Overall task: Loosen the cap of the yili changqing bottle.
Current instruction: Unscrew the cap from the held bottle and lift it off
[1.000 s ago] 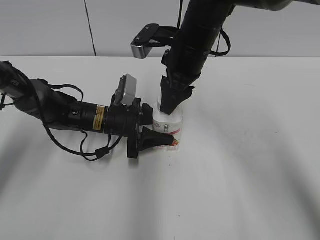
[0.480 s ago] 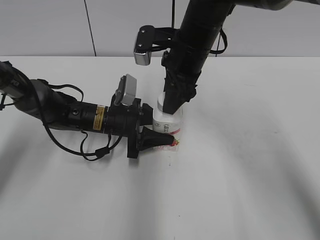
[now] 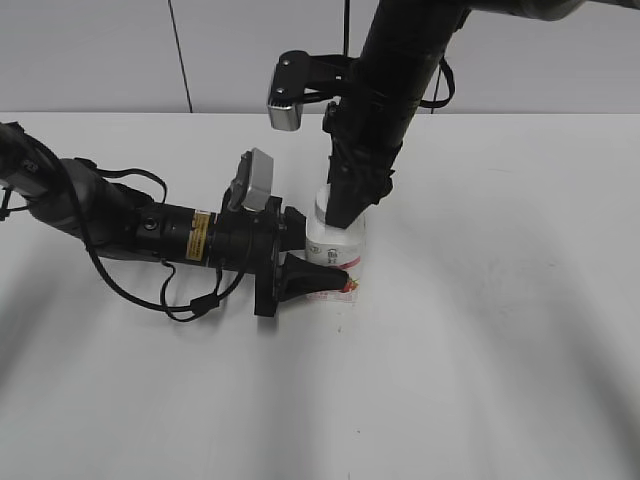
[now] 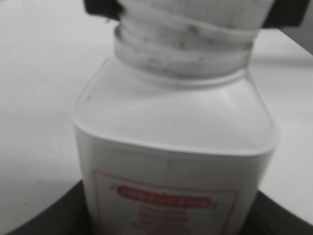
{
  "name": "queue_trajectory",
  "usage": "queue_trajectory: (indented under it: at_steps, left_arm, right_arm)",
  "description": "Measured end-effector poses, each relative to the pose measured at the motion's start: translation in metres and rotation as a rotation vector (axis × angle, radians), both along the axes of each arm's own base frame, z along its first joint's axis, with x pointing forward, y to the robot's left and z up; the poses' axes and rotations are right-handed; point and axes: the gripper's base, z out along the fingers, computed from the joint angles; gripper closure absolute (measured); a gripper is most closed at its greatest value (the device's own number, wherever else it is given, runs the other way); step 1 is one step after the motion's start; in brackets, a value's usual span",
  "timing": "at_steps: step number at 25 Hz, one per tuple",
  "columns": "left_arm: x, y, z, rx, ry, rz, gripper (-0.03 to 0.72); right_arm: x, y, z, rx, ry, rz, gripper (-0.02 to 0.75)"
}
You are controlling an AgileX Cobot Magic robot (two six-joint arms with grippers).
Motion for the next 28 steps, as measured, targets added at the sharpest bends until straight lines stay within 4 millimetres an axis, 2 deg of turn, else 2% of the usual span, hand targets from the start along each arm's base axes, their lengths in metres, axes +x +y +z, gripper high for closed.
queue_trajectory:
  at_steps: [12, 18, 25, 28]
  left_arm:
    - [0.0, 0.0, 0.0, -0.001, 0.0, 0.0, 0.285]
    - [0.0, 0.0, 0.0, -0.001, 0.0, 0.0, 0.285]
    - [0.0, 0.0, 0.0, -0.001, 0.0, 0.0, 0.285]
    - [0.0, 0.0, 0.0, -0.001, 0.0, 0.0, 0.285]
  right_arm:
    - [0.0, 0.001, 0.0, 0.011, 0.011, -0.017, 0.181]
    - [-0.001, 0.001, 0.003, 0.014, 0.018, -0.057, 0.172]
    - [-0.005, -0.001, 0.021, 0.028, 0.027, -0.136, 0.172]
    - [-0.003, -0.001, 0.03, 0.04, 0.041, -0.235, 0.172]
